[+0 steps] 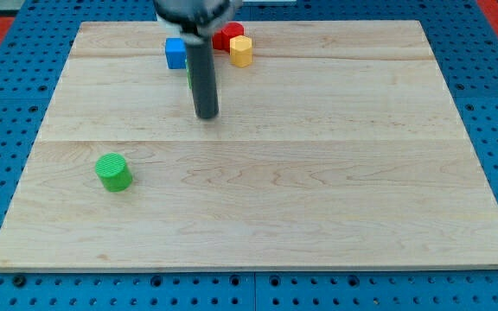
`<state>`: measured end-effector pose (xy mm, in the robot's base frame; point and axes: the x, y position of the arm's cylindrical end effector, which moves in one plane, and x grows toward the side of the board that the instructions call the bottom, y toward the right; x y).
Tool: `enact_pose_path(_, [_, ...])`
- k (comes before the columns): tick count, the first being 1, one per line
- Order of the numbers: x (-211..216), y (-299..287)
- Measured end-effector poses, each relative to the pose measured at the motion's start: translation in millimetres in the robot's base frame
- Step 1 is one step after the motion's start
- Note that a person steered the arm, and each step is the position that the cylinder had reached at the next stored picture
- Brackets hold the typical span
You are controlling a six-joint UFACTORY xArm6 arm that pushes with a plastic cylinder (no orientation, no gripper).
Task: Move the green circle into the green star
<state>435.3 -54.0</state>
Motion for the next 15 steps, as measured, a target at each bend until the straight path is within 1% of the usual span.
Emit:
enact_pose_path(1, [102.8,-5.7])
enact_pose_path(2, [133.4,-61.7])
enact_pose_path(3, [121.0,-120.7])
enact_pose_path(4, [99.8,-141.5])
enact_pose_path(5, [78.9,-141.3])
enact_pose_path(6, [52.4,-132.0])
enact_pose_path(7, [34.3,-103.2])
enact_pose_path(8, [28.4,-81.9])
enact_pose_path(9, [44.2,-72.4])
enact_pose_path(10, [34.3,-54.7])
enact_pose_path(14, [-71.2,-51.4])
enact_pose_path(15, [-85.5,-35.2])
